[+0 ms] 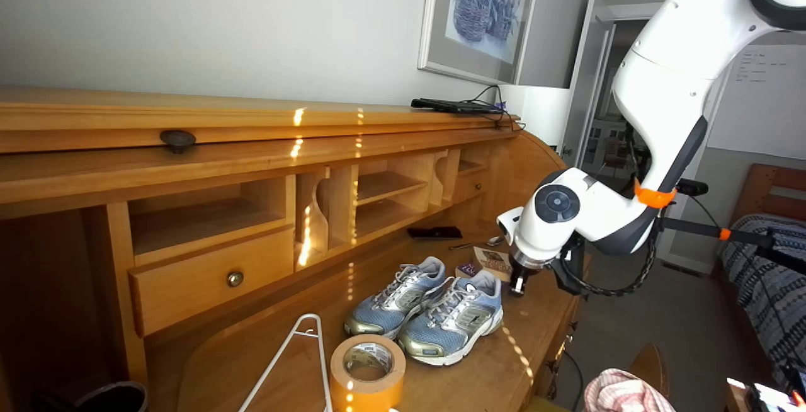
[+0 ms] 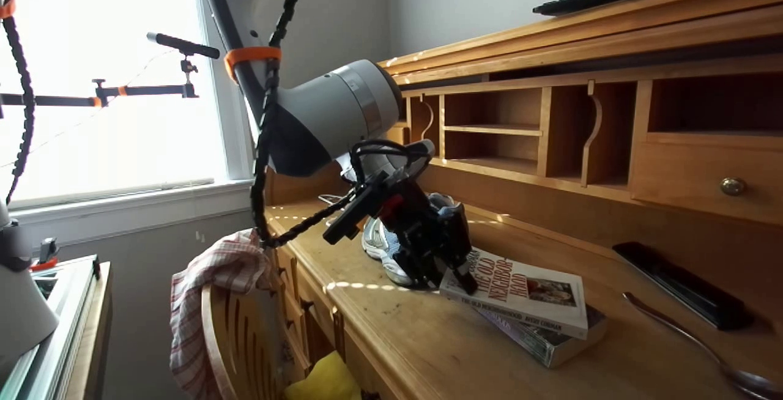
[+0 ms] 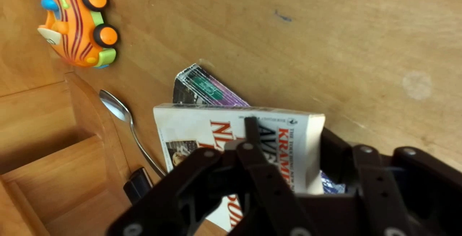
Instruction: Put the white book on the topmost middle shelf.
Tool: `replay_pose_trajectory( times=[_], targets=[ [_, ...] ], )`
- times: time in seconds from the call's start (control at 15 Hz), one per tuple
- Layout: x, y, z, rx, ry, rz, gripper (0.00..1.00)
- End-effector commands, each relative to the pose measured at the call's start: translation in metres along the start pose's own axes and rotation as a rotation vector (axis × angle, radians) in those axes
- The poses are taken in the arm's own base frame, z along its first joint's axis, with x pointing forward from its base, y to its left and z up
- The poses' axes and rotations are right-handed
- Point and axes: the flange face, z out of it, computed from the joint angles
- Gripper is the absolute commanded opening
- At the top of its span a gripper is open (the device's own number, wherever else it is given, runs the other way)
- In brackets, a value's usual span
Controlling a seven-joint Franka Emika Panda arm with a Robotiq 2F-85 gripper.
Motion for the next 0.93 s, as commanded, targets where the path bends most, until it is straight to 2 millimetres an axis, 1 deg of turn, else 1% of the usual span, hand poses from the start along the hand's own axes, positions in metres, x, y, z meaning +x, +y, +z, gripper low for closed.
replay_pose_trajectory(
  times=[0.0, 0.2, 0.53, 0.87],
  targets=[
    [-0.008, -0.001, -0.018, 0.041, 0.021, 0.006, 0.12],
    [-0.009, 0.006, -0.029, 0.059, 0.038, 0.010, 0.07],
    [-0.013, 0.013, -0.047, 0.109, 0.075, 0.024, 0.08],
    [-0.015, 0.023, -0.059, 0.092, 0.094, 0.053, 0.08]
  ],
)
